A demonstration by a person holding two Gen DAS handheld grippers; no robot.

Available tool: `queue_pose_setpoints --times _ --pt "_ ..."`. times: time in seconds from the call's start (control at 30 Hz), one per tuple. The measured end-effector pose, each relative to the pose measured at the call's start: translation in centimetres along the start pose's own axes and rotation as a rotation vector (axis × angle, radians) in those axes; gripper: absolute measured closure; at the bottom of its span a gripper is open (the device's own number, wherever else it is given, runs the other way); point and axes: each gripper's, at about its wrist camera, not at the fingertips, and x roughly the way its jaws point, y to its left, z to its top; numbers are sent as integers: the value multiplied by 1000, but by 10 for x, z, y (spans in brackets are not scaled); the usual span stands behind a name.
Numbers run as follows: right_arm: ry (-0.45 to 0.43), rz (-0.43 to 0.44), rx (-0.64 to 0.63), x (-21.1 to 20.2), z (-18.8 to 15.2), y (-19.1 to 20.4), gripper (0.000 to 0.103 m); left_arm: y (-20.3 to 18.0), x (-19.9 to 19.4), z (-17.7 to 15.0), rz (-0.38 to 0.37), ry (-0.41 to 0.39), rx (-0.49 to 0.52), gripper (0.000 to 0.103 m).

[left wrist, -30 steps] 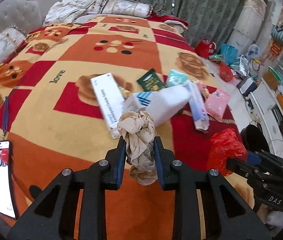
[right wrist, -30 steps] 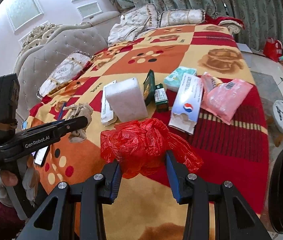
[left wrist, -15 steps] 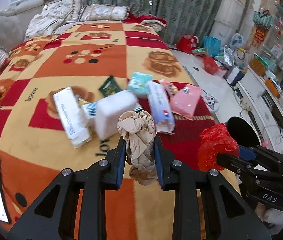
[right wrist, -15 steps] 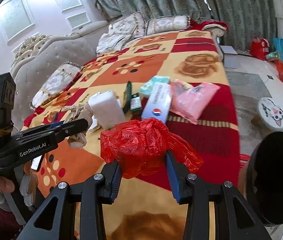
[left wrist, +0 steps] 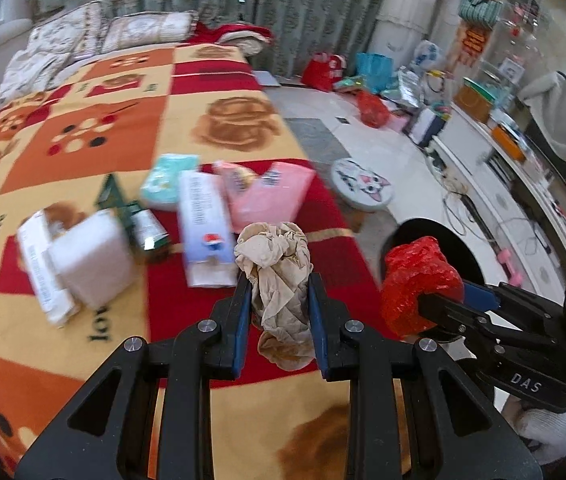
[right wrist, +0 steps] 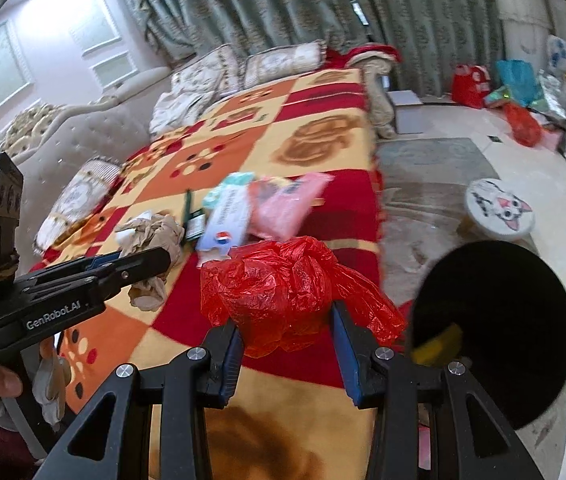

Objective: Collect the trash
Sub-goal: 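Carry the red bag and beige tissue in both tools over the bin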

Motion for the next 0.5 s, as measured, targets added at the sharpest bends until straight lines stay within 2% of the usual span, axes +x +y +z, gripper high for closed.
queue_pose_setpoints --times 0.5 --pt "-35 -138 186 -33 -8 -102 63 -82 48 17 -144 71 76 79"
